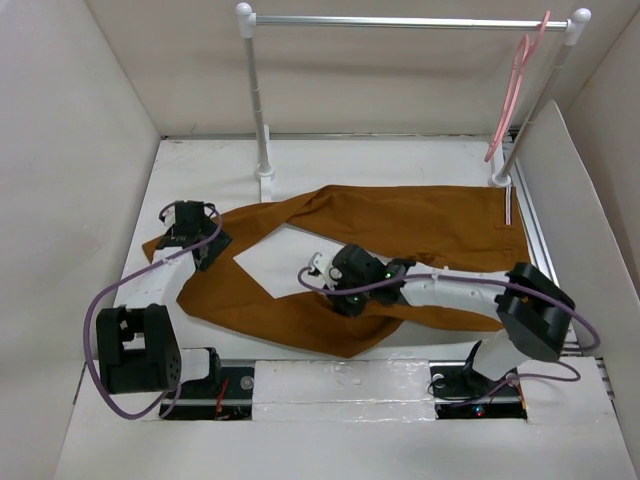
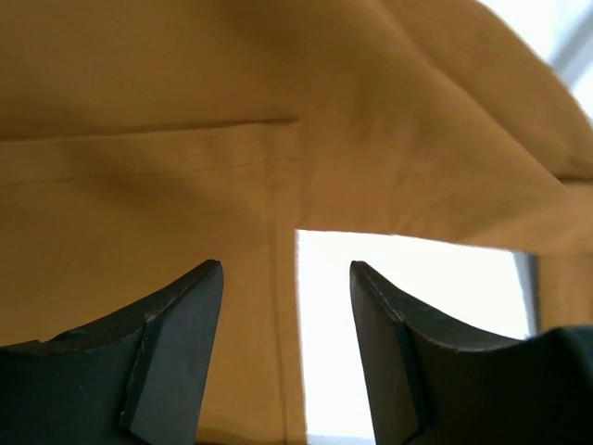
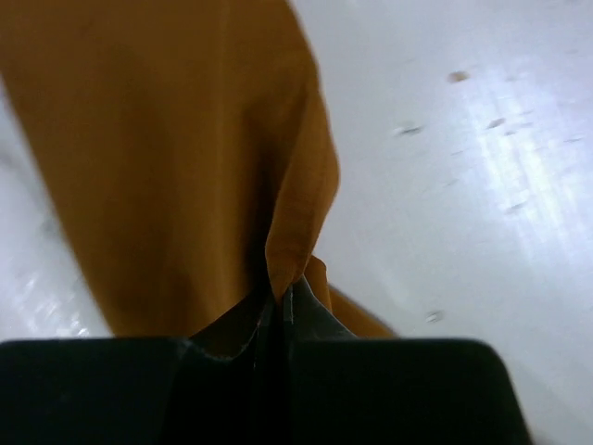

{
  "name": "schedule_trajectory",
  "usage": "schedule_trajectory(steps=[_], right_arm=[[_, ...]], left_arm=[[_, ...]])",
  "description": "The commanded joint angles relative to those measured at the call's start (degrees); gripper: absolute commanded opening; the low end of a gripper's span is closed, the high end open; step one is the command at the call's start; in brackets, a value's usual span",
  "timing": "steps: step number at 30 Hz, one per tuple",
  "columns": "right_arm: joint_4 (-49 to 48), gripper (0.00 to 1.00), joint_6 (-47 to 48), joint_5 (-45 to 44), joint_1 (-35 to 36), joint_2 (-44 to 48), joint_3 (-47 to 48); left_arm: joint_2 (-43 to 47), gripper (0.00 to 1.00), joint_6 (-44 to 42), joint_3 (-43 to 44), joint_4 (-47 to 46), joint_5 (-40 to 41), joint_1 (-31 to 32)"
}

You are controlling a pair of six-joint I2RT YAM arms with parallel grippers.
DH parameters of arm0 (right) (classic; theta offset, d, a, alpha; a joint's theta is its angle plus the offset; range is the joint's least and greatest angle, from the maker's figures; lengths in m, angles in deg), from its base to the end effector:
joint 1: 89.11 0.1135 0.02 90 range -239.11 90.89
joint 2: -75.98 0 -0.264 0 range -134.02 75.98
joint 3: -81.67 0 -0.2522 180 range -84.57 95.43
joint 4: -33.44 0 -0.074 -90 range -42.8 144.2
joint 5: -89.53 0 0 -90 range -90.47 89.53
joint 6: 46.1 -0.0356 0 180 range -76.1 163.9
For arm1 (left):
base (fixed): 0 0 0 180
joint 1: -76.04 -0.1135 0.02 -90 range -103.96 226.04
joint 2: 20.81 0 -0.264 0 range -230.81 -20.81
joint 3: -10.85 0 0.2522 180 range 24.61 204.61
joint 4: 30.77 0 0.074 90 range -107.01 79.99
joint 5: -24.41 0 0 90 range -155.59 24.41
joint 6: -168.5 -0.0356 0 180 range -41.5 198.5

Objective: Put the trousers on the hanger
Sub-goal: Flatten out the trousers at the center of the board.

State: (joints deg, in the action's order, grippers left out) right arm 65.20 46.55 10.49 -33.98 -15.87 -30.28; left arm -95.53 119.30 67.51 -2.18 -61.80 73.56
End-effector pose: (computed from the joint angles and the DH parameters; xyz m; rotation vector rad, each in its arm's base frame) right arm 0.1779 0.2671 0.1857 -1.3361 2.2599 0.5854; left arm 0.2650 0.0138 0.2103 -0.9128 2.2152 -0.2376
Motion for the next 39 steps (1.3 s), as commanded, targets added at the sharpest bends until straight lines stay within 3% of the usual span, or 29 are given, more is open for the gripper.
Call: schedule_trajectory(steps=[1, 5, 6, 7, 8, 10, 12, 15, 19, 20, 21, 24, 26, 30, 31, 39], right_arm=[[-1.39, 0.00, -2.30, -0.06, 3.22, 6.50, -3.82], [3.51, 0.00, -5.55, -3.05, 7.70, 12.65, -6.55], [5.10, 0.08, -6.43, -2.70, 10.32, 12.40, -7.34], [5.12, 0.09, -6.43, -2.70, 10.34, 12.40, -7.35], [5.20, 0.15, -6.96, -2.53, 11.30, 11.97, -8.57], [5.81, 0.45, -8.28, -2.43, 13.50, 9.68, -9.19], [7.14, 0.63, -8.28, -1.31, 13.51, 8.54, -8.76], [8.28, 0.70, -7.84, -0.68, 14.04, 11.07, -5.87], [11.79, 0.68, -6.26, -3.66, 14.04, 16.08, 0.80], [11.88, 0.61, -5.74, -3.93, 13.51, 16.61, 1.78], [11.27, 0.34, -5.38, -6.45, 12.99, 16.97, 2.49], [7.67, 0.06, -5.21, -9.38, 10.97, 17.50, 3.46], [6.97, 0.09, -5.03, -8.85, 8.95, 16.36, 4.95], [7.23, 0.40, -3.45, -9.03, 7.63, 15.48, 7.41], [7.31, 0.43, -3.36, -9.20, 7.62, 15.56, 7.68], [4.77, 0.48, -1.60, -5.08, 2.52, 17.59, 6.28]], left_arm=[[2.74, 0.54, 1.12, 0.79, -1.37, -1.48, 1.34], [-2.09, 0.54, 6.21, 0.17, -4.36, -8.53, -0.33], [-3.49, 0.54, 7.70, 0.09, -5.33, -9.58, -0.33], [-3.77, 0.54, 7.72, 0.08, -5.77, -9.68, -0.33], [-3.77, 0.54, 8.42, -0.18, -6.21, -9.33, 0.19], [-3.42, 0.55, 10.35, -0.44, -7.35, -8.63, 0.20], [-3.59, 0.59, 11.58, -0.27, -7.71, -8.28, 0.72], [-5.69, 0.61, 12.47, 0.61, -8.50, -7.23, 1.42], [-10.09, 0.52, 9.66, 5.52, -5.08, 1.91, 5.90], [-10.62, 0.49, 7.65, 7.27, -4.90, 2.79, 6.78], [-11.15, 0.46, 6.76, 8.51, -4.38, 4.19, 7.83], [-14.13, 0.42, 2.90, 12.12, -0.34, 9.91, 12.58], [-17.11, 0.46, 0.62, 13.35, 2.04, 13.42, 16.00], [-20.72, 0.50, -1.59, 14.32, 3.36, 16.15, 16.02], [-21.78, 0.50, -2.21, 14.76, 4.23, 16.42, 16.02], [-29.51, 0.54, -3.09, 16.87, 5.65, 17.56, 16.02]])
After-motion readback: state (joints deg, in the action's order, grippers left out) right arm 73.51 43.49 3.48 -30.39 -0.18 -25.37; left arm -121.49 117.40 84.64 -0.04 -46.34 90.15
